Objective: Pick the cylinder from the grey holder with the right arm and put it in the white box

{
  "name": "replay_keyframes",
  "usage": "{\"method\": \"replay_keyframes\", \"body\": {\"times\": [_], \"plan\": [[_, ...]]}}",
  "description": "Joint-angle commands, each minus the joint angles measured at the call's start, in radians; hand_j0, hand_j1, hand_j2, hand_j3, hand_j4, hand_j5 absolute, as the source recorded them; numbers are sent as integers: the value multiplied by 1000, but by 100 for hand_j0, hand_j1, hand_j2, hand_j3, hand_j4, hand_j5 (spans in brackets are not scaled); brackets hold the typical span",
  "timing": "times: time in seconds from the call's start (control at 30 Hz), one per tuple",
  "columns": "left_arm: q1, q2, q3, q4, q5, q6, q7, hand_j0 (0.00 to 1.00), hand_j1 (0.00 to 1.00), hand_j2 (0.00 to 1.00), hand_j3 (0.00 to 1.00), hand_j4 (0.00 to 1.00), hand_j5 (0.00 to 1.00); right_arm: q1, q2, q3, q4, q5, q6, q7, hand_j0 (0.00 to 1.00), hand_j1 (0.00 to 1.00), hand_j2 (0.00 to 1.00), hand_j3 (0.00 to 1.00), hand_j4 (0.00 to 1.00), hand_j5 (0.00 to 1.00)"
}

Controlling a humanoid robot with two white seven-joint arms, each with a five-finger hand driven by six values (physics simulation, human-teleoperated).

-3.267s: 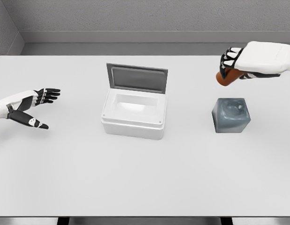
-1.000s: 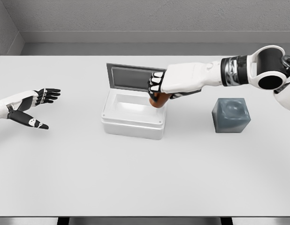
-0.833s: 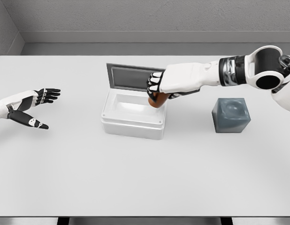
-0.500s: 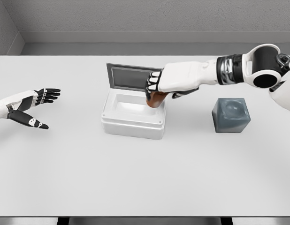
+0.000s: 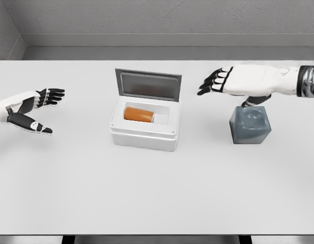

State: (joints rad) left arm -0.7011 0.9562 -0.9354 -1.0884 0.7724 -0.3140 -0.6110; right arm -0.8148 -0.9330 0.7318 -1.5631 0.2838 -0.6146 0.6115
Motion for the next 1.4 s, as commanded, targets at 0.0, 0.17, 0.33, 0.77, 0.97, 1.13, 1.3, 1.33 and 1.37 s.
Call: {"method": "replay_keyframes", "body": {"times": [0.0, 0.17, 0.33, 0.77, 0.97, 1.13, 1.3, 1.33, 1.37], "plan": [[-4, -10, 61, -16, 15, 50, 0, 100, 100, 100, 100, 100, 100, 5, -99, -72, 67, -22, 4, -1, 100, 100, 100, 100, 100, 100], [-123, -181, 66, -25, 25, 56, 0, 100, 100, 100, 100, 100, 100, 34, -99, -127, 124, -22, 4, -1, 100, 100, 100, 100, 100, 100], [-136, -295, 64, -28, -58, 47, 0, 100, 100, 100, 100, 100, 100, 40, -99, -126, 124, -20, 4, -1, 100, 100, 100, 100, 100, 100], [-107, -277, 104, -128, -53, 19, 0, 100, 100, 100, 100, 100, 100, 37, -121, -124, 123, -18, 4, -1, 100, 100, 100, 100, 100, 100], [-66, -255, 99, -192, -53, 7, 0, 100, 100, 100, 100, 100, 100, 37, -119, -126, 121, -20, 4, -1, 100, 100, 100, 100, 100, 100], [-67, -249, 101, -206, -50, 6, 0, 100, 100, 100, 100, 100, 100, 36, -127, -127, 121, -20, 4, -1, 100, 100, 100, 100, 100, 100], [-67, -212, 105, -192, -54, 15, 0, 100, 100, 100, 100, 100, 100, 36, -127, -135, 121, -20, 4, -1, 100, 100, 100, 100, 100, 100], [-67, -195, 107, -168, -59, 13, 0, 100, 100, 100, 100, 100, 100, 36, -127, -135, 121, -20, 4, -1, 100, 100, 100, 100, 100, 100], [-67, -159, 109, -136, -74, 9, 0, 100, 100, 100, 100, 100, 100, 36, -127, -135, 121, -20, 4, -1, 100, 100, 100, 100, 100, 100]]}}
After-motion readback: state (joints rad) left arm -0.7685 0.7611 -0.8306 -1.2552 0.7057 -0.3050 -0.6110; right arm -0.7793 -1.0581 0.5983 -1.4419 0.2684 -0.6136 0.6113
